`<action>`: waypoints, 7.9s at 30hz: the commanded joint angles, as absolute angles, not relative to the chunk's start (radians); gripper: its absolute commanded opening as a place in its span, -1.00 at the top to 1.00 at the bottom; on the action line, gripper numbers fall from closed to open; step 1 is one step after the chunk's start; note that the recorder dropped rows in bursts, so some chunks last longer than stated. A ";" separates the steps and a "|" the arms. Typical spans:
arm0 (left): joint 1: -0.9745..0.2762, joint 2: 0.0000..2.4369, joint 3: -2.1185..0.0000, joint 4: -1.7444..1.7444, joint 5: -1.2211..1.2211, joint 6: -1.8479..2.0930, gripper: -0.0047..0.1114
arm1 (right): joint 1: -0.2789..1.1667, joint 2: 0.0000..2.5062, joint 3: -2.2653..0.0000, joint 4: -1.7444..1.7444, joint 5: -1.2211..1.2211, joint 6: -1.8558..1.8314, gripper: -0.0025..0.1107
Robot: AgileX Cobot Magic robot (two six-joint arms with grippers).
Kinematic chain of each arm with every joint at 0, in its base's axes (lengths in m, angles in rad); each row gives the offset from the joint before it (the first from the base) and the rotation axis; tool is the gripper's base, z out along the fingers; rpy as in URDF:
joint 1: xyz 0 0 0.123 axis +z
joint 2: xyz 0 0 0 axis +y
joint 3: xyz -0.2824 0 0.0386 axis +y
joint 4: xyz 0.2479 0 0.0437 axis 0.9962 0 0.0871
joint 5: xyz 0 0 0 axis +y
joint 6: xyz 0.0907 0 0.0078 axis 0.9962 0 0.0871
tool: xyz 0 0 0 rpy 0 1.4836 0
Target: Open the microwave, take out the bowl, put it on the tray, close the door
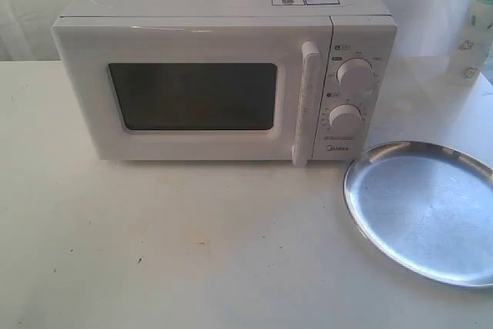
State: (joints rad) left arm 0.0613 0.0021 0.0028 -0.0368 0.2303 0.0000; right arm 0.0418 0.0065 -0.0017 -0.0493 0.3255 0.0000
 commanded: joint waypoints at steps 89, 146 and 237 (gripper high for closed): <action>0.057 0.000 0.000 -0.045 0.233 0.000 0.92 | 0.039 1.735 -0.680 -1.535 -1.221 0.597 0.96; 0.057 0.000 0.000 -0.045 0.233 0.000 0.92 | 0.197 1.877 -0.806 -1.109 -1.079 0.446 -0.08; 0.057 0.000 0.000 -0.045 0.233 0.000 0.92 | 0.249 1.875 -0.806 -1.589 -1.221 0.478 0.96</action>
State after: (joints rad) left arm 0.0613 0.0021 0.0028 -0.0368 0.2303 0.0000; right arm 0.2099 1.8724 -0.8264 -1.2160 -1.1105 0.4698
